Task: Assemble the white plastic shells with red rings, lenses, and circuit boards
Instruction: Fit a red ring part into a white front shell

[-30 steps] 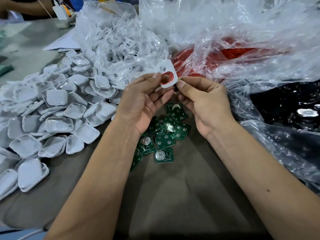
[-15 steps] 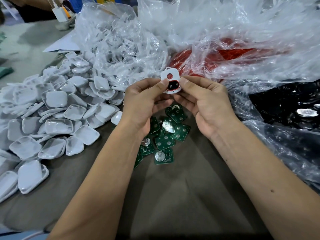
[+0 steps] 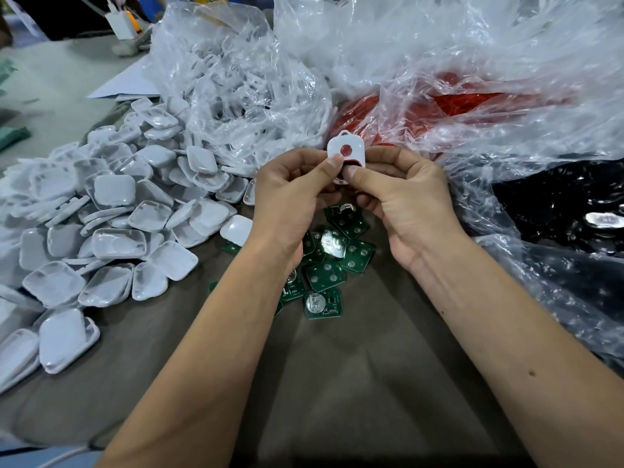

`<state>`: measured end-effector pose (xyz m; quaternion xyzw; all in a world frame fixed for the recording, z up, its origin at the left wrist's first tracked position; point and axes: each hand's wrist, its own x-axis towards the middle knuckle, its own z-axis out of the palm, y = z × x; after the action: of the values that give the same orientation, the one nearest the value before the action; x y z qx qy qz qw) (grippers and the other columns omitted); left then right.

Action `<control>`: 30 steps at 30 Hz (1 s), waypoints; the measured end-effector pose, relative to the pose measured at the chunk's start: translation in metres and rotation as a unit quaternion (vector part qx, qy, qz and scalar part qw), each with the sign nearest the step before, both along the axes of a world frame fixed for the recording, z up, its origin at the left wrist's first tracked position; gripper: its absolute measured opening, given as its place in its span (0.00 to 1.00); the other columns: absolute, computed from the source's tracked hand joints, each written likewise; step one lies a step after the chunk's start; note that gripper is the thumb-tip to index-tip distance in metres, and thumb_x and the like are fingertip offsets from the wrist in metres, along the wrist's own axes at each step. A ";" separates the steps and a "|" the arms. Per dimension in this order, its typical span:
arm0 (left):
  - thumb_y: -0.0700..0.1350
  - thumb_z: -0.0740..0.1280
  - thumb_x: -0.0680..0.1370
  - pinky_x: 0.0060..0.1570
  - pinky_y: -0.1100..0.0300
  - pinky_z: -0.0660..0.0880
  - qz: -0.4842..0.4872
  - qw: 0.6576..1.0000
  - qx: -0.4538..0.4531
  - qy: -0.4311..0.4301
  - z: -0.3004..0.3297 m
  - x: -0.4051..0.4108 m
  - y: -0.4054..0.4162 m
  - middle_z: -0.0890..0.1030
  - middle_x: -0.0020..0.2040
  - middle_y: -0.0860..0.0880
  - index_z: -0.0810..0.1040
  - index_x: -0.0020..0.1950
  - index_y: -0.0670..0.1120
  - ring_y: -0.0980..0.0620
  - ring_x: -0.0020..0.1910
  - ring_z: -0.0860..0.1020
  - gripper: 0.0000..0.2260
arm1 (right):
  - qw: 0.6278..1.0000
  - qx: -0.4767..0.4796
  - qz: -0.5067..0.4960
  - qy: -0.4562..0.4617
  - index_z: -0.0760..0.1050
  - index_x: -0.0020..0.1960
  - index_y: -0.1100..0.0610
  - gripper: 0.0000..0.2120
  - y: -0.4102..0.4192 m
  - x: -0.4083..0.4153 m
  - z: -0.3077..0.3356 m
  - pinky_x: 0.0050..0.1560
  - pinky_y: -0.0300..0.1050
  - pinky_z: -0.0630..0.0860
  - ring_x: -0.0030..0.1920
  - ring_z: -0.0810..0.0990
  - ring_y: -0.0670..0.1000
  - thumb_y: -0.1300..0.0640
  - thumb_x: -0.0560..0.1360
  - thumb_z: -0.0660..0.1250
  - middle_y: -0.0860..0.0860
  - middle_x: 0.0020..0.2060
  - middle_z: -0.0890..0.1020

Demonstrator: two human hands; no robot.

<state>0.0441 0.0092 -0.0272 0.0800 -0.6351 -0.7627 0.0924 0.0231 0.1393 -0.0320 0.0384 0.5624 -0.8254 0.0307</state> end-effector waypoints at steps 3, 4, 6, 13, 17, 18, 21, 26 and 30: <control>0.39 0.73 0.79 0.49 0.53 0.83 0.005 1.000 0.014 0.001 -0.001 -0.001 0.000 0.85 0.44 0.43 0.84 0.43 0.44 0.48 0.43 0.83 0.05 | 1.000 -0.016 0.009 0.005 0.81 0.48 0.57 0.13 0.002 0.000 0.001 0.32 0.35 0.77 0.35 0.86 0.46 0.68 0.68 0.80 0.54 0.39 0.88; 0.39 0.73 0.79 0.48 0.54 0.83 0.004 1.000 0.025 -0.005 -0.001 -0.001 0.000 0.85 0.43 0.43 0.84 0.42 0.45 0.48 0.43 0.83 0.06 | 1.000 -0.014 0.014 0.008 0.81 0.48 0.57 0.13 0.002 0.000 0.001 0.33 0.35 0.77 0.36 0.86 0.46 0.67 0.68 0.80 0.54 0.40 0.88; 0.38 0.72 0.79 0.45 0.57 0.83 -0.002 0.998 0.053 -0.022 0.000 -0.002 -0.001 0.84 0.43 0.43 0.84 0.41 0.45 0.47 0.44 0.81 0.07 | 1.000 -0.007 0.025 0.013 0.81 0.49 0.58 0.13 0.003 0.001 0.001 0.34 0.35 0.77 0.38 0.87 0.47 0.68 0.69 0.80 0.55 0.41 0.89; 0.38 0.71 0.79 0.38 0.60 0.82 -0.057 0.984 0.160 -0.055 0.003 -0.004 -0.007 0.85 0.42 0.45 0.81 0.47 0.42 0.53 0.36 0.81 0.02 | 0.991 -0.109 0.081 0.001 0.82 0.47 0.57 0.09 0.011 -0.002 0.003 0.42 0.42 0.79 0.40 0.83 0.51 0.61 0.67 0.76 0.54 0.42 0.87; 0.38 0.74 0.78 0.41 0.59 0.83 -0.006 0.992 0.120 -0.029 0.001 -0.003 -0.004 0.85 0.42 0.44 0.82 0.52 0.39 0.50 0.38 0.83 0.06 | 0.996 -0.053 0.025 0.074 0.81 0.47 0.58 0.08 0.007 -0.001 0.001 0.39 0.40 0.81 0.38 0.84 0.48 0.66 0.71 0.77 0.51 0.38 0.87; 0.38 0.74 0.78 0.42 0.58 0.83 0.004 0.995 0.097 -0.013 0.000 -0.003 -0.002 0.85 0.43 0.43 0.83 0.54 0.38 0.48 0.40 0.85 0.07 | 0.992 0.027 -0.015 0.125 0.81 0.47 0.57 0.08 0.007 -0.001 0.000 0.39 0.40 0.81 0.37 0.85 0.47 0.67 0.73 0.77 0.50 0.37 0.87; 0.38 0.73 0.79 0.46 0.53 0.84 -0.021 0.994 0.104 0.015 -0.002 -0.001 0.004 0.86 0.49 0.37 0.82 0.57 0.35 0.39 0.49 0.86 0.10 | 0.919 0.264 -0.092 0.280 0.81 0.47 0.55 0.07 0.009 -0.002 -0.003 0.41 0.43 0.83 0.39 0.87 0.47 0.59 0.73 0.79 0.48 0.37 0.86; 0.39 0.75 0.75 0.45 0.58 0.82 -0.037 0.984 0.172 0.010 0.000 -0.003 0.002 0.86 0.44 0.42 0.81 0.51 0.40 0.47 0.45 0.86 0.07 | 0.878 0.313 -0.083 0.354 0.83 0.49 0.57 0.08 0.010 -0.001 -0.001 0.46 0.40 0.83 0.45 0.86 0.45 0.61 0.73 0.79 0.46 0.42 0.86; 0.44 0.74 0.74 0.41 0.60 0.82 -0.058 0.964 0.259 -0.006 0.000 -0.006 -0.004 0.84 0.51 0.40 0.81 0.51 0.39 0.49 0.44 0.85 0.10 | 0.878 0.298 -0.047 0.372 0.83 0.53 0.60 0.10 0.011 0.000 0.003 0.52 0.42 0.83 0.49 0.87 0.45 0.63 0.73 0.79 0.48 0.45 0.87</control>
<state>0.0384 0.0052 -0.0268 0.0693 -0.4199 -0.9047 0.0201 0.0235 0.1501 -0.0290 -0.2382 0.7492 -0.5727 -0.2323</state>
